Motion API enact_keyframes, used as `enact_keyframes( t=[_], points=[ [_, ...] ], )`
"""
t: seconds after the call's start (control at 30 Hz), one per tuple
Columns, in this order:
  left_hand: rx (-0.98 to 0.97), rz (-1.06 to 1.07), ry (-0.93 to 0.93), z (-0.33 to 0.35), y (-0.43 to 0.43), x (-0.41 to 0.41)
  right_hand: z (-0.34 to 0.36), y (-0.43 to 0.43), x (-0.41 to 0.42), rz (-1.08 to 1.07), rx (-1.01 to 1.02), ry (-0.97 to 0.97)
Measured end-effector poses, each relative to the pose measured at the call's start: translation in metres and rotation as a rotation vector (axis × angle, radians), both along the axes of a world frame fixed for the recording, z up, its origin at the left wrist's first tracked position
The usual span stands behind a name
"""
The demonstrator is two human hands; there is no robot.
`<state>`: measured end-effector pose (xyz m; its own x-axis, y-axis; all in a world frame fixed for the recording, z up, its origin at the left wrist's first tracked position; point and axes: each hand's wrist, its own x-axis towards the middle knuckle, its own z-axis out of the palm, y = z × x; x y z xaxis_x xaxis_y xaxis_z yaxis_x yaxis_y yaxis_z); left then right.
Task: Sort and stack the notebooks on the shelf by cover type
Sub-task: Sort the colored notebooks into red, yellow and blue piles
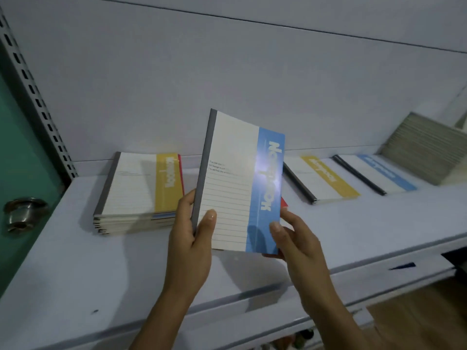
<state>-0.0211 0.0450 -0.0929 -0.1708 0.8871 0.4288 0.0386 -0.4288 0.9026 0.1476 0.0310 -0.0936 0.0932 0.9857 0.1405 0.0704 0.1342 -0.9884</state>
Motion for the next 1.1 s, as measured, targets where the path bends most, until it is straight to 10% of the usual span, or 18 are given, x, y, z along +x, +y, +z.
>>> enact_keyframes(
  t=[0.5, 0.87, 1.1],
  points=[
    [-0.126, -0.150, 0.446, -0.010, -0.066, 0.209, -0.018, -0.107, 0.203, -0.376, 0.105, -0.177],
    [-0.242, -0.405, -0.039, -0.011, -0.093, 0.359, -0.006, -0.144, 0.356, -0.506, 0.148, -0.177],
    [-0.320, -0.329, -0.032, -0.025, -0.053, 0.395, -0.024, -0.088, 0.394, -0.521, 0.049, -0.040]
  ],
)
